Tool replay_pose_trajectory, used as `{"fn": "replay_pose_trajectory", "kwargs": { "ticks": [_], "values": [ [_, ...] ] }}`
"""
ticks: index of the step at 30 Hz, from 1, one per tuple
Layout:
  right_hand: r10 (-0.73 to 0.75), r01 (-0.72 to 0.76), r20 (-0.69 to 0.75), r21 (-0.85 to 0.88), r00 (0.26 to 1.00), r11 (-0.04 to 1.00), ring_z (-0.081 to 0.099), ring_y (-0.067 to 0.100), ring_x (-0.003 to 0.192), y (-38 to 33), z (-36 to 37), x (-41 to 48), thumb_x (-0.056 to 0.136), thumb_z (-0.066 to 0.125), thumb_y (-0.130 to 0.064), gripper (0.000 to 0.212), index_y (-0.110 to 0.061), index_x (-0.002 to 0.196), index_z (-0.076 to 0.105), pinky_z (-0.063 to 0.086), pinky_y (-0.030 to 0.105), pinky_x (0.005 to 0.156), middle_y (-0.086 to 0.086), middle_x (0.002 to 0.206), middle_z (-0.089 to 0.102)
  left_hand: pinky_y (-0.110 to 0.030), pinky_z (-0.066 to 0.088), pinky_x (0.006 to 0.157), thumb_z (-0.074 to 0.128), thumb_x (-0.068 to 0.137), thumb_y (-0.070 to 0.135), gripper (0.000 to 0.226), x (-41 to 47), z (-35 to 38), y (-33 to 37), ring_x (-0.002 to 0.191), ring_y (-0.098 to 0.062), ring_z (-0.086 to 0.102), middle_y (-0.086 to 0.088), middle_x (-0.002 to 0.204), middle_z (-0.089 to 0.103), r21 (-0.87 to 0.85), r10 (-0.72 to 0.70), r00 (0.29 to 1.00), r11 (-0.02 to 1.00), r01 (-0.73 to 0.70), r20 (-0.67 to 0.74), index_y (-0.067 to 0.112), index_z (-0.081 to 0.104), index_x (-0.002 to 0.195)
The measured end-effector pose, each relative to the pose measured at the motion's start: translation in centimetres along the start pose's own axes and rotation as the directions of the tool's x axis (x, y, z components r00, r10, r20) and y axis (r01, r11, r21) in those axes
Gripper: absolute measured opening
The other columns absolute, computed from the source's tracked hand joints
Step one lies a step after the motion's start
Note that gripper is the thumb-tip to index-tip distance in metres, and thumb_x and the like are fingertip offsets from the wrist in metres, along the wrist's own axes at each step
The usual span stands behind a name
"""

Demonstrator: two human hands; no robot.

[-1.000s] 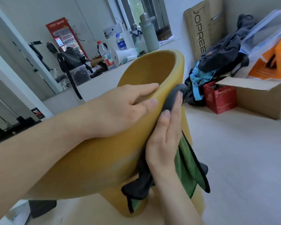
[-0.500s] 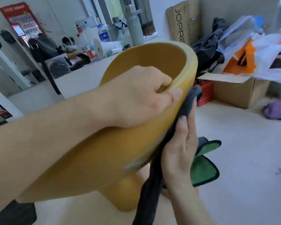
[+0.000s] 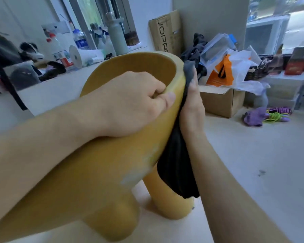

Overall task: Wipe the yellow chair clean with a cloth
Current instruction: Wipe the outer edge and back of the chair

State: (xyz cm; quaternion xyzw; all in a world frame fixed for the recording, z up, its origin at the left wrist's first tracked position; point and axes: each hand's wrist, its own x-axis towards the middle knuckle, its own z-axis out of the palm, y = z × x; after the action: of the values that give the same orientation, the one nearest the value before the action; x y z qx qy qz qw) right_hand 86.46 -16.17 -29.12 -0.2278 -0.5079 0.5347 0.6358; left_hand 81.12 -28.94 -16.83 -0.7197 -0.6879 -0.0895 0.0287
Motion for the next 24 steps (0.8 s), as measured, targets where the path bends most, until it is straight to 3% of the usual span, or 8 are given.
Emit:
{"fn": "replay_pose_trajectory", "kwargs": {
  "ticks": [3,4,7,10,14,18,21,24],
  "values": [
    [0.324,-0.324,-0.016,-0.008,0.946,0.946,0.043,0.014,0.134,0.9,-0.5,3.2,0.102,0.031,-0.047,0.053,-0.017,0.143,0.046,0.029,0.026,0.113,-0.001,0.144,0.049,-0.049,0.048,0.072,0.038,0.095,0.042,0.045,0.1,-0.2,0.8,0.066,-0.024,0.058,-0.014,0.073,0.062,-0.003,-0.077,0.997,0.997,0.077,0.019,0.005,0.062,0.082],
    [0.323,-0.323,-0.009,0.029,0.946,0.946,0.043,0.013,0.134,0.7,-0.6,2.6,0.102,0.031,-0.047,0.052,-0.018,0.143,0.045,0.03,0.027,0.113,-0.002,0.143,0.049,-0.05,0.048,0.072,0.038,0.094,0.041,0.044,0.3,-0.2,1.0,0.066,-0.025,0.058,-0.014,0.073,0.062,0.009,-0.099,0.995,0.995,0.099,0.021,0.005,0.062,0.082],
    [0.059,-0.061,0.042,0.064,0.997,0.996,0.022,-0.004,0.143,0.2,-0.6,-4.7,0.104,0.027,-0.037,0.047,-0.028,0.151,0.028,0.018,0.023,0.119,-0.014,0.157,0.027,-0.048,0.048,0.073,0.039,0.092,0.046,0.047,0.3,-0.1,1.8,0.069,-0.023,0.059,-0.012,0.076,0.065,0.066,-0.149,0.989,0.987,0.148,0.006,0.006,0.064,0.09],
    [-0.144,0.137,0.095,0.076,0.985,0.988,0.01,-0.011,0.142,0.6,-0.8,-8.1,0.103,0.027,-0.03,0.046,-0.035,0.147,0.015,0.01,0.016,0.118,-0.026,0.153,0.014,-0.046,0.048,0.073,0.033,0.083,0.051,0.053,0.0,0.2,2.3,0.072,-0.02,0.06,-0.006,0.079,0.067,0.112,-0.178,0.984,0.977,0.18,-0.024,0.011,0.064,0.098],
    [0.078,-0.077,0.161,-0.014,0.984,0.997,0.021,-0.008,0.134,0.1,-1.1,3.2,0.107,0.022,-0.026,0.045,-0.023,0.152,0.021,0.01,-0.005,0.097,-0.011,0.157,0.023,-0.048,0.049,0.069,0.031,0.083,0.054,0.055,-0.4,0.4,2.6,0.075,-0.021,0.063,-0.007,0.088,0.069,0.154,-0.199,0.978,0.966,0.207,-0.065,0.013,0.06,0.106],
    [0.138,-0.151,0.119,0.104,0.983,0.983,0.03,0.004,0.139,0.4,-0.7,6.2,0.105,0.026,-0.036,0.048,-0.022,0.15,0.032,0.017,0.022,0.118,-0.006,0.154,0.035,-0.041,0.047,0.07,0.031,0.083,0.055,0.055,-0.1,0.4,3.2,0.076,-0.017,0.06,-0.009,0.092,0.069,0.163,-0.232,0.97,0.957,0.241,-0.068,0.014,0.058,0.108],
    [0.083,-0.084,0.022,0.039,0.996,0.996,0.026,-0.006,0.138,2.6,-0.7,-1.2,0.103,0.025,-0.034,0.049,-0.022,0.15,0.03,0.02,0.02,0.118,-0.011,0.154,0.031,-0.039,0.047,0.07,0.031,0.082,0.055,0.052,0.2,0.4,3.5,0.074,-0.016,0.061,-0.005,0.089,0.069,0.175,-0.266,0.962,0.946,0.274,-0.069,0.018,0.059,0.107],
    [0.036,-0.034,-0.036,0.067,0.999,0.997,0.029,-0.008,0.138,3.9,-1.2,-5.5,0.103,0.033,-0.03,0.043,-0.028,0.146,0.035,0.025,0.032,0.118,-0.019,0.149,0.035,-0.04,0.048,0.071,0.027,0.082,0.053,0.05,0.1,0.9,3.9,0.079,-0.017,0.059,-0.002,0.087,0.066,0.27,-0.237,0.961,0.925,0.268,-0.141,0.026,0.058,0.109]
  ]
}}
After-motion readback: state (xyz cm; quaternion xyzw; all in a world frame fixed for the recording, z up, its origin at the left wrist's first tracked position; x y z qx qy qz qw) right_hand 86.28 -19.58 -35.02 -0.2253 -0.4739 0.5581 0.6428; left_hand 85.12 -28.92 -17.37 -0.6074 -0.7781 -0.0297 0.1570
